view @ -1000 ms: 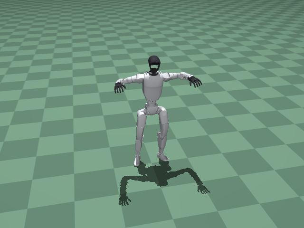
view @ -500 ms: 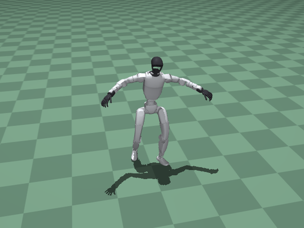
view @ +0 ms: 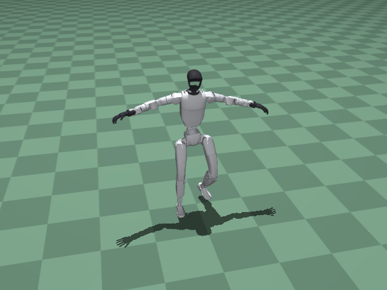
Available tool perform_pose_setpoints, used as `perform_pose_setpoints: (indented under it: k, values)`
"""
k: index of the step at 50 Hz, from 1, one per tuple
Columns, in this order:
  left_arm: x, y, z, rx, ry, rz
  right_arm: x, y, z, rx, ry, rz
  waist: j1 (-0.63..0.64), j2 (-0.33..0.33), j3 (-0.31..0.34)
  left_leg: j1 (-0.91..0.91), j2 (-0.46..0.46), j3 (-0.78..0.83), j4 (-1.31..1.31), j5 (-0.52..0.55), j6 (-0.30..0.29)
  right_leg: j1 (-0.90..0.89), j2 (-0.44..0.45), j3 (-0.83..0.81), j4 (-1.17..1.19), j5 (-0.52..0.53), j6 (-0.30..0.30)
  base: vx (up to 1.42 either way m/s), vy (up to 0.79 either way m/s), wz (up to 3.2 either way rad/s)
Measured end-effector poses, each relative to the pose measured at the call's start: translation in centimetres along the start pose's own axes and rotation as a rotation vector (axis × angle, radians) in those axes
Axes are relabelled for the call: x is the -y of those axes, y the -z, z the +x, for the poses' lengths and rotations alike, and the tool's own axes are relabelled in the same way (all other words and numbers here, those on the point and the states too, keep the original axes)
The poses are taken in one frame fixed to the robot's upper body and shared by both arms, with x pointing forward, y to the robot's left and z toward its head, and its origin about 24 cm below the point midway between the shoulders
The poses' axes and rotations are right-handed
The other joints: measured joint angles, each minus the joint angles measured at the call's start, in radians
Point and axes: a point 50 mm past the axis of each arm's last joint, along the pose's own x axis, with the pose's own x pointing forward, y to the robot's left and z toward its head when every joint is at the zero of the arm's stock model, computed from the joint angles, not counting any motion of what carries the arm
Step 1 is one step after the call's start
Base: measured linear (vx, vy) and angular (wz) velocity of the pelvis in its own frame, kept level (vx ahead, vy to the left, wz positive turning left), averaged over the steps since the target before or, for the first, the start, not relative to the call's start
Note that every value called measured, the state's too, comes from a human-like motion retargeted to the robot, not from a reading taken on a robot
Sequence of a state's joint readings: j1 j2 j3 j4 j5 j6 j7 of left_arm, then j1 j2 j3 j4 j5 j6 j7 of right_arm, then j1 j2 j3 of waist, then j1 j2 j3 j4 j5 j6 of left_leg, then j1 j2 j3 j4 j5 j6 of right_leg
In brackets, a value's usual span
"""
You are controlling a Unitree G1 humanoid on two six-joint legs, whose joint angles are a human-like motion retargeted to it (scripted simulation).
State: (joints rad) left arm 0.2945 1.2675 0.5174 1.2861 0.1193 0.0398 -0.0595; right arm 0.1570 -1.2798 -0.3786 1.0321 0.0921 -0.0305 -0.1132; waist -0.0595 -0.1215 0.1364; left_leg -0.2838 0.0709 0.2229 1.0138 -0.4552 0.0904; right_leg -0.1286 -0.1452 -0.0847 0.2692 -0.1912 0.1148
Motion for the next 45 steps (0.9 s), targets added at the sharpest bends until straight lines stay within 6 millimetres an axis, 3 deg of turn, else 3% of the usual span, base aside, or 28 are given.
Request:
perform_pose_setpoints:
  k: [3,5,7,10,13,15,18,20,23,25,27,28,30,32,35,37,40,43,45]
  values:
    - [2.4,-0.6,0.1,0.023,0.049,-0.043,-1.9,0.0,-0.3,0.010,-0.053,-0.033,-0.039,-0.010,-0.091,0.129,-0.102,-0.056,-0.201,0.140,-0.014,-0.014,-0.011,0.024,-0.192,0.271,0.027,-0.71,0.05,0.25]
    - [3.2,-0.7,0.1,0.024,0.070,-0.059,-2.9,0.1,-0.4,0.013,-0.092,-0.056,-0.046,-0.004,-0.131,0.205,-0.150,-0.117,-0.342,0.249,-0.028,-0.041,-0.008,0.042,-0.244,0.344,0.032,-0.81,0.06,-0.22]
    - [3.0,-1.0,0.2,0.021,0.061,-0.061,-2.9,-0.1,-0.3,0.013,-0.100,-0.067,-0.039,0.023,-0.134,0.278,-0.136,-0.127,-0.502,0.220,-0.044,-0.058,0.003,0.017,-0.207,0.278,0.008,-0.90,0.07,-0.39]
    - [1.7,-1.8,0.2,0.039,0.022,-0.027,-1.2,-0.6,0.2,0.004,-0.069,-0.068,-0.039,0.099,-0.077,0.345,-0.051,-0.109,-0.671,0.030,-0.063,-0.095,0.034,-0.043,0.077,0.074,-0.026,-0.94,0.09,-0.03]
    - [0.7,-2.5,0.2,0.049,-0.003,0.049,0.5,-0.4,0.6,-0.043,-0.018,-0.055,-0.050,0.109,-0.027,0.232,-0.035,-0.132,-0.534,-0.113,-0.006,-0.177,0.000,-0.023,0.569,-0.125,-0.030,-0.88,0.07,0.37]
    - [0.8,-2.7,0.2,0.047,-0.008,0.077,1.2,0.0,0.6,-0.076,0.026,-0.035,-0.019,0.091,-0.009,0.119,-0.045,-0.108,-0.391,-0.132,0.022,-0.199,-0.004,0.046,0.808,-0.192,-0.034,-0.86,0.05,-0.34]
    - [1.8,-1.8,0.2,0.020,0.003,0.166,1.2,0.5,0.6,-0.112,0.056,-0.015,0.084,0.068,-0.026,0.053,-0.035,-0.032,-0.412,-0.059,0.008,-0.158,0.015,0.128,0.951,-0.213,-0.046,-0.82,0.00,-1.25]
    - [2.7,-0.6,0.1,-0.001,0.015,0.236,0.8,0.7,0.6,-0.127,0.052,-0.016,0.141,0.062,-0.061,0.059,-0.030,-0.002,-0.547,0.034,-0.001,-0.095,0.040,0.165,0.919,-0.164,-0.032,-0.84,-0.09,-1.19]
    - [3.5,0.9,-0.1,-0.002,0.019,0.327,0.5,1.5,0.4,-0.148,0.042,-0.029,0.173,0.075,-0.124,0.051,-0.016,-0.013,-0.772,0.273,-0.008,0.036,0.130,0.226,0.689,0.085,0.031,-0.94,-0.20,-0.43]
    - [3.3,1.2,-0.2,0.025,0.002,0.403,0.8,2.1,0.2,-0.153,0.055,-0.036,0.193,0.093,-0.150,0.026,0.009,-0.032,-0.873,0.420,-0.050,0.121,0.179,0.270,0.489,0.211,0.044,-1.04,-0.25,-0.23]
    - [2.1,0.7,-0.2,0.059,-0.045,0.470,2.0,2.1,0.2,-0.139,0.098,-0.022,0.217,0.102,-0.137,0.000,0.028,-0.048,-0.897,0.432,-0.098,0.182,0.180,0.296,0.327,0.116,-0.006,-1.12,-0.27,-0.29]
    - [1.2,0.1,-0.2,0.074,-0.078,0.495,2.7,1.9,0.3,-0.131,0.126,-0.011,0.224,0.093,-0.121,-0.022,0.024,-0.054,-0.861,0.389,-0.099,0.197,0.161,0.295,0.273,0.019,-0.039,-1.18,-0.27,-0.08]
    - [-1.5,-1.3,-0.3,0.091,-0.162,0.517,4.3,1.5,0.4,-0.125,0.183,0.034,0.219,0.050,-0.068,-0.114,-0.006,-0.061,-0.612,0.239,-0.061,0.201,0.094,0.253,0.211,-0.186,-0.086,-1.21,-0.27,0.24]
    - [-4.4,-2.5,-0.6,0.083,-0.259,0.496,5.8,1.0,0.4,-0.129,0.244,0.087,0.204,0.030,-0.017,-0.209,-0.004,-0.052,-0.253,0.084,-0.014,0.180,0.065,0.212,0.185,-0.325,-0.105,-1.16,-0.24,0.35]
    - [-7.1,-3.4,-1.0,0.055,-0.348,0.406,6.9,0.3,0.5,-0.122,0.302,0.140,0.171,0.048,0.009,-0.228,0.045,-0.050,0.114,-0.065,0.040,0.071,0.102,0.193,0.243,-0.377,-0.122,-1.05,-0.19,0.32]
    - [-7.2,-3.3,-1.0,0.036,-0.360,0.305,6.3,-0.2,0.7,-0.118,0.302,0.156,0.105,0.059,-0.028,-0.178,0.047,-0.061,0.182,-0.080,0.048,-0.011,0.118,0.159,0.241,-0.301,-0.107,-0.94,-0.11,0.92]
    - [-6.3,-3.0,-0.8,0.011,-0.349,0.152,4.4,-0.2,0.8,-0.147,0.268,0.170,-0.044,0.053,-0.110,-0.040,0.049,-0.030,0.094,-0.009,0.052,-0.043,0.086,0.100,0.055,-0.103,-0.068,-0.89,0.00,1.63]
    - [-4.9,-3.0,-0.4,-0.010,-0.292,0.085,2.5,0.6,0.8,-0.211,0.190,0.168,-0.161,0.032,-0.188,0.114,0.007,-0.043,-0.162,0.117,0.010,-0.063,0.029,0.073,-0.148,0.149,-0.026,-0.96,0.16,1.37]
    - [-4.6,-3.4,-0.3,-0.006,-0.264,0.074,1.8,1.1,0.7,-0.230,0.140,0.150,-0.203,0.026,-0.208,0.201,-0.032,-0.115,-0.359,0.142,-0.028,-0.089,0.004,0.051,-0.213,0.227,0.007,-1.06,0.27,0.77]
